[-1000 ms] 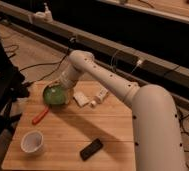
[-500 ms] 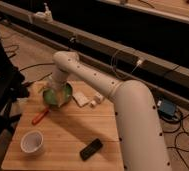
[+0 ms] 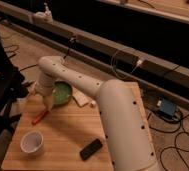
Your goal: Place the pepper in the ceramic bowl
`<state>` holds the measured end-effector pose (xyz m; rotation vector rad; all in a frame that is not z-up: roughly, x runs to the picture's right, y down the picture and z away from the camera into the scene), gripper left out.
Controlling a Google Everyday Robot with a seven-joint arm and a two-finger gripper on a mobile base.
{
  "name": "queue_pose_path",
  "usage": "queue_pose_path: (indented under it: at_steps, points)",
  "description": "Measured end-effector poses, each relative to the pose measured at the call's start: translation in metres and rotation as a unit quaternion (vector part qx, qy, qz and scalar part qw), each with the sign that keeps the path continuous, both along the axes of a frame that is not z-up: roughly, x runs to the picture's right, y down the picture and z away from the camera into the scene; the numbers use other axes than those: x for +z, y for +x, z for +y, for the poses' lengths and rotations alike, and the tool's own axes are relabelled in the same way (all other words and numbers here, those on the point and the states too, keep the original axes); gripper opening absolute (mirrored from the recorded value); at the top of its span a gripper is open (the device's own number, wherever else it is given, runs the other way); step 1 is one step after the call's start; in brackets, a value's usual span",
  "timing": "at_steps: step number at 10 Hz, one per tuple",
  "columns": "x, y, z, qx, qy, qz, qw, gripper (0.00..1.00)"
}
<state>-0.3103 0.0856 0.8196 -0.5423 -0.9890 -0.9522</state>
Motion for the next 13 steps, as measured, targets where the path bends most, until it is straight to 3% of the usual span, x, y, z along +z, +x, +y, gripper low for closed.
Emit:
queue_pose_path:
  at_steps: [3,7,13]
  points:
    - [0.000,-0.013,0.021,-0.006,-0.027,-0.011,0.9996,0.80]
    - [0.001,-0.013,0.022,-0.005,-0.028,-0.009,0.9995,0.80]
    - [0.022,-0.027,0.055,0.035,-0.059,-0.033,0.9971,0.80]
